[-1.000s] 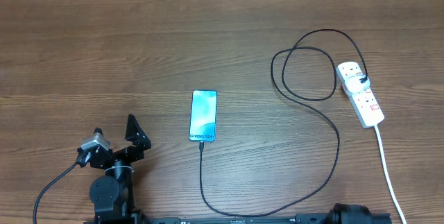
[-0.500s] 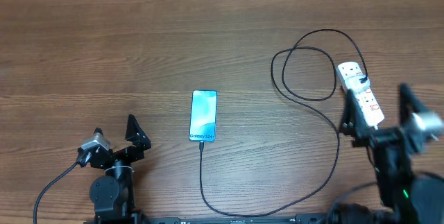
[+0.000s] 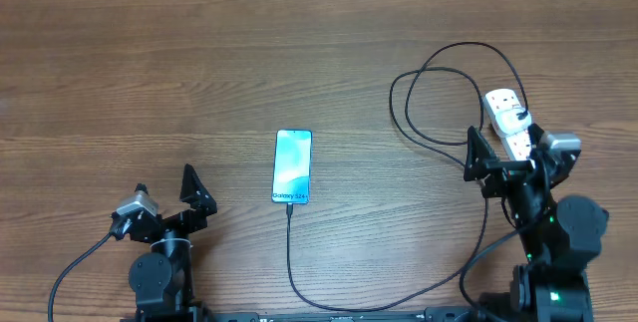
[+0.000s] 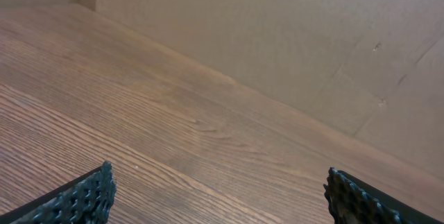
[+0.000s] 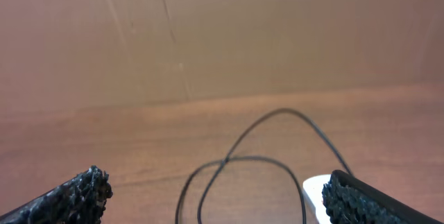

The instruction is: Plug charger to phone and switch on socket

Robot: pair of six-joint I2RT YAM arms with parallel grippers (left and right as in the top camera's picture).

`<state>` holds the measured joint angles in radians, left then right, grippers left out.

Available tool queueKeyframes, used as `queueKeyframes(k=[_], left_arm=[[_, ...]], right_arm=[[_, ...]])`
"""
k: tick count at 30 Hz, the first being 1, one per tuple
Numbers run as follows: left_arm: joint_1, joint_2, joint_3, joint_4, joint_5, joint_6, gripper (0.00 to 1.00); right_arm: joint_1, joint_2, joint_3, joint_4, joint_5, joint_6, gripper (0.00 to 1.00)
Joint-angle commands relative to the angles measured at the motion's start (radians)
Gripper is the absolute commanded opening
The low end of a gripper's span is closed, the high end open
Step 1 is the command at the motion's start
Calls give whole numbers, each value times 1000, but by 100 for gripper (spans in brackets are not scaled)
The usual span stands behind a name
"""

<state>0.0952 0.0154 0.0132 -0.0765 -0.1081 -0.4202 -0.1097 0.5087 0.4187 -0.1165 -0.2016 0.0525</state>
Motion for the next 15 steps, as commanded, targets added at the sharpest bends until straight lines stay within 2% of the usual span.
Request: queueKeyframes(k=[1, 4, 11, 15], left_arm=[[3, -5, -5, 3, 1, -3, 100], [3, -5, -5, 3, 1, -3, 100], [3, -5, -5, 3, 1, -3, 99], [3, -5, -5, 3, 1, -3, 100]], right_arm=[[3, 19, -43, 17, 6, 3, 100], [3, -2, -125, 86, 7, 24, 100], [3, -96, -354, 285, 7, 173, 100], [3, -137, -410, 298, 18, 184, 100]])
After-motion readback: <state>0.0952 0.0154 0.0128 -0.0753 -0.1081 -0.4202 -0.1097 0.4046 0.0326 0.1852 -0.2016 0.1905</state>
